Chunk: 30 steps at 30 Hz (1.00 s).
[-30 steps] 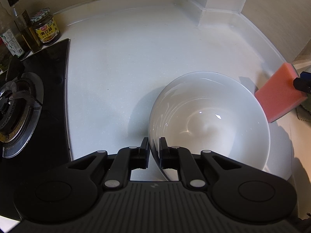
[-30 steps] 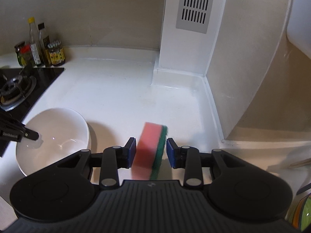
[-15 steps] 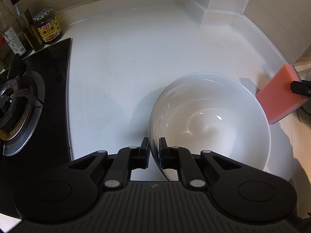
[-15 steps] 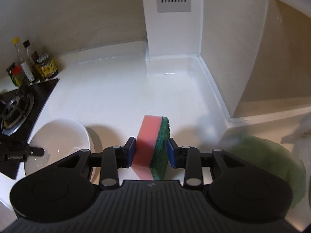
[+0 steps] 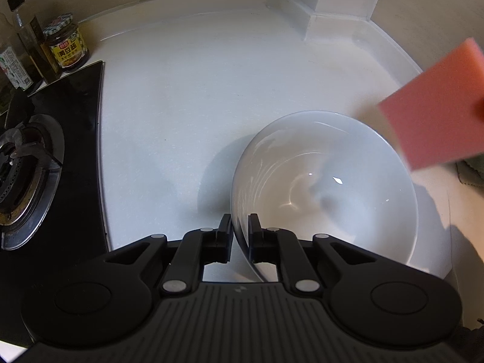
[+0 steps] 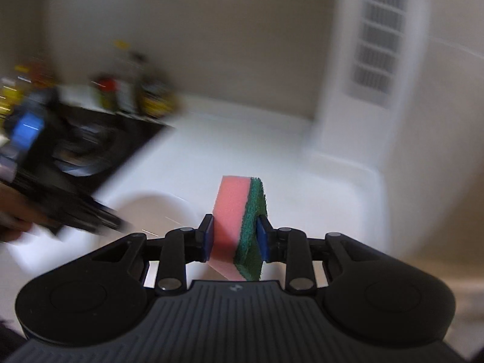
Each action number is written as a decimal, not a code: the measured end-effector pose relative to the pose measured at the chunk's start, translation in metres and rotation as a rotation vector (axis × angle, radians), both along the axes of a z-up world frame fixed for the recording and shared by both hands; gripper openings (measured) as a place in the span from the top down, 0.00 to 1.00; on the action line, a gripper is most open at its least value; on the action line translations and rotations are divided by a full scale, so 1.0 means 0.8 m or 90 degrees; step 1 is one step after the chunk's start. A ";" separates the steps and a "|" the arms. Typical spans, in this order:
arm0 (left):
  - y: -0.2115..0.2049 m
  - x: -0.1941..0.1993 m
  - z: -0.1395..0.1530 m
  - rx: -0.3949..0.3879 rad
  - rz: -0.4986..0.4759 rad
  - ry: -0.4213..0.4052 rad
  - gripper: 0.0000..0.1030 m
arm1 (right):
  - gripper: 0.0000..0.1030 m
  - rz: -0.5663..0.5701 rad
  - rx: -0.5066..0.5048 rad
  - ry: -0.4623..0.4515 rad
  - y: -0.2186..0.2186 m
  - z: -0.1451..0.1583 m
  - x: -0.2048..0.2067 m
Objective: Clean bowl
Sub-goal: 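Tilt the bowl up with the left gripper while the right gripper brings the sponge inside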
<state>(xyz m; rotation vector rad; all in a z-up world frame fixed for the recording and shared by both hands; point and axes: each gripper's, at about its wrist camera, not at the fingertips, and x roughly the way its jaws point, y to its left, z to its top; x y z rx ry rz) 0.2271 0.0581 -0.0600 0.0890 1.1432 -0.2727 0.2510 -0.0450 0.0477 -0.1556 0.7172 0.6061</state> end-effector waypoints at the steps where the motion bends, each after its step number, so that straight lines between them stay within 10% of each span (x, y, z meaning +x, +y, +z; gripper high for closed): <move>1: 0.000 0.000 0.000 -0.001 -0.005 -0.001 0.90 | 0.75 0.027 0.014 0.015 0.007 0.000 0.003; 22: 0.011 -0.003 -0.002 -0.018 -0.040 -0.008 0.90 | 0.76 0.157 0.002 0.171 0.067 -0.060 0.014; 30: 0.014 0.002 -0.004 -0.033 -0.061 -0.015 0.90 | 0.76 0.203 -0.189 0.040 0.093 -0.048 -0.002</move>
